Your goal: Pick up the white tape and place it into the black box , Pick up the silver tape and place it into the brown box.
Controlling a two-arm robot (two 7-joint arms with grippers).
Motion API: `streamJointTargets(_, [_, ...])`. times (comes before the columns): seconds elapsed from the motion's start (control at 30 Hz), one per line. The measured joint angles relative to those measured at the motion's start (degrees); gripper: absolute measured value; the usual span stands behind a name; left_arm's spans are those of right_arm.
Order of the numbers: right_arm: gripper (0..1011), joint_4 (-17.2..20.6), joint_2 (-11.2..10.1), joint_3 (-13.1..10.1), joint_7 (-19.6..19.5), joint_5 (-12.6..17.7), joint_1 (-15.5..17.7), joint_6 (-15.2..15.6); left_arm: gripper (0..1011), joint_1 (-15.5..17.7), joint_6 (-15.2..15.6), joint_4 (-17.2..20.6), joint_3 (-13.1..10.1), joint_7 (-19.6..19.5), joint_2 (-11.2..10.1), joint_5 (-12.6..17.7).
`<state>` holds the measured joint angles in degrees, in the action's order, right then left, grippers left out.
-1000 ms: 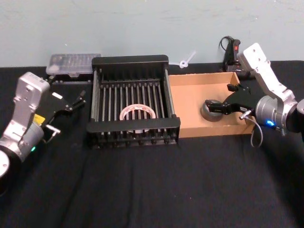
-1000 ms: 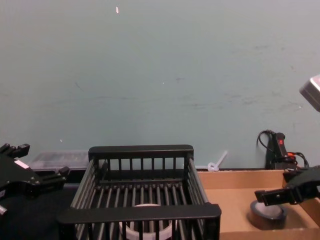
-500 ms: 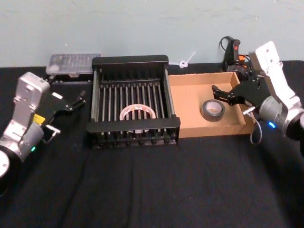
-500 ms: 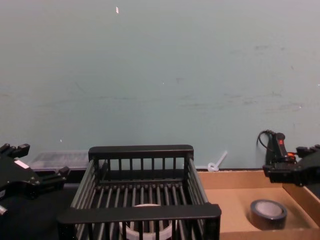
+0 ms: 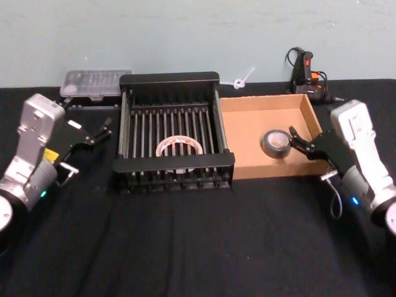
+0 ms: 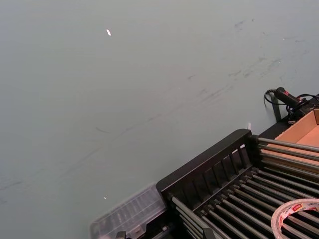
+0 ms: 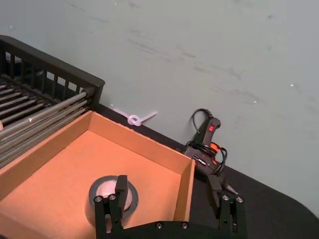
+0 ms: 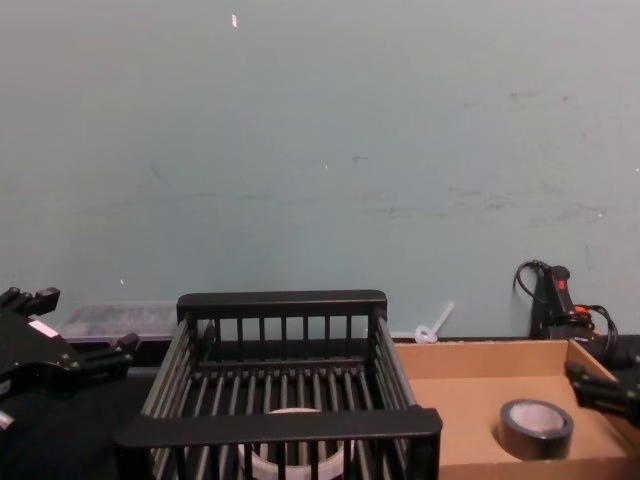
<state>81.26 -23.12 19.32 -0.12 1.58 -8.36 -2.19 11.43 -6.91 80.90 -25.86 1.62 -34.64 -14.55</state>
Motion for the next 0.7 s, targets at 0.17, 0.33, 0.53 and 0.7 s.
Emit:
streamJointTargets(0.17, [1002, -0.55, 0.48, -0.32, -1.70, -1.90, 1.27, -1.76, 1001, 0.00, 0.00, 0.00, 0.00, 0.00, 0.00, 0.00])
streamJointTargets(0.33, [1002, -0.96, 1.01, -0.93, -2.08, -2.91, 1.68, -2.29, 1001, 0.00, 0.00, 0.00, 0.00, 0.00, 0.00, 0.00])
streamJointTargets(0.53, [1003, -1.01, 1.43, -1.45, -2.05, -3.06, 1.68, -2.31, 1001, 0.00, 0.00, 0.00, 0.00, 0.00, 0.00, 0.00])
streamJointTargets(0.7, [1002, -1.01, 1.36, -1.36, -2.02, -3.06, 1.67, -2.31, 1001, 0.00, 0.00, 0.00, 0.00, 0.00, 0.00, 0.00])
